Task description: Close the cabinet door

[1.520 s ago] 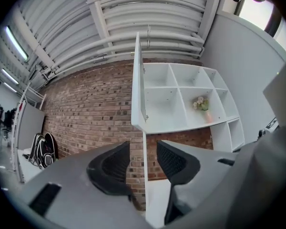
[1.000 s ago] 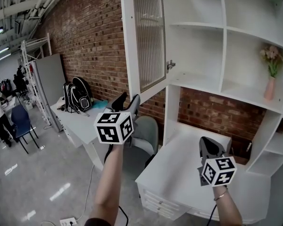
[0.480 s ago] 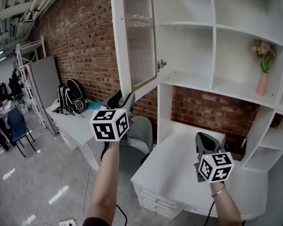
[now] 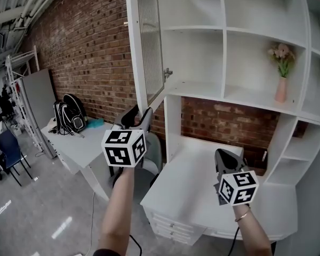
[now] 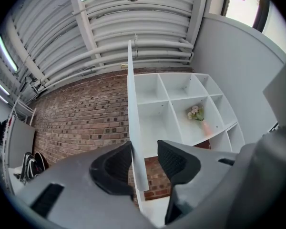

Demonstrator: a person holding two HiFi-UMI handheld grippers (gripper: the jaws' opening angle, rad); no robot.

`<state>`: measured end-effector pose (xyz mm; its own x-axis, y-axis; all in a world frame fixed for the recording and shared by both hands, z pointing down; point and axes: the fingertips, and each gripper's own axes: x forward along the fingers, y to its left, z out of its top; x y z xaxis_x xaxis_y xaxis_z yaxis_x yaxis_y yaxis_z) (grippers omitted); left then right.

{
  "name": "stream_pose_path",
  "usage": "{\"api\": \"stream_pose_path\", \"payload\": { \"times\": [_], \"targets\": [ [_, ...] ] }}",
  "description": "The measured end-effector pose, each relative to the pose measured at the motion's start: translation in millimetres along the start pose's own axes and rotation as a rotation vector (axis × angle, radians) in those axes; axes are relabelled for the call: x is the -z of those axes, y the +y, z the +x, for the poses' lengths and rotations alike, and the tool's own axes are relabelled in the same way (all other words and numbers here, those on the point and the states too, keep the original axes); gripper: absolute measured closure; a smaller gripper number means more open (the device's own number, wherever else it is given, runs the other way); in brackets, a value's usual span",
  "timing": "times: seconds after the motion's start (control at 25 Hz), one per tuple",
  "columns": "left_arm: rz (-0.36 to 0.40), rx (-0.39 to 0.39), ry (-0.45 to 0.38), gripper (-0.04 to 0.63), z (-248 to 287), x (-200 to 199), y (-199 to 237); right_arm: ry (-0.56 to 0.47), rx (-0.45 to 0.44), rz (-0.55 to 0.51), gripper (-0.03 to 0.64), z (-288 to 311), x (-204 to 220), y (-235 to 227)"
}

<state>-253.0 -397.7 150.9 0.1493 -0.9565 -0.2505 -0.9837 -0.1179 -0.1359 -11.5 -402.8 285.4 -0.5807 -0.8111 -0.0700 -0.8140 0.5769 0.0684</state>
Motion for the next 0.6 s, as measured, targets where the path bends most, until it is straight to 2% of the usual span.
{"api": "stream_pose_path", "payload": {
  "times": [0.12, 0.36, 0.6],
  "targets": [
    [0.014, 0.024, 0.001, 0.423, 3, -3, -15, -0.001, 0.019, -0.009, 0.617, -7, -3, -5],
    [0.043, 0.114, 0.002, 0.423, 14, -5, -75, -0.005, 0.048, -0.006, 0.617, -25, -1, -26],
    [0.018, 0.214, -0.009, 0.425, 25, -8, -100, 0.000, 0.094, -0.008, 0.617, -26, -3, -19]
  ]
}}
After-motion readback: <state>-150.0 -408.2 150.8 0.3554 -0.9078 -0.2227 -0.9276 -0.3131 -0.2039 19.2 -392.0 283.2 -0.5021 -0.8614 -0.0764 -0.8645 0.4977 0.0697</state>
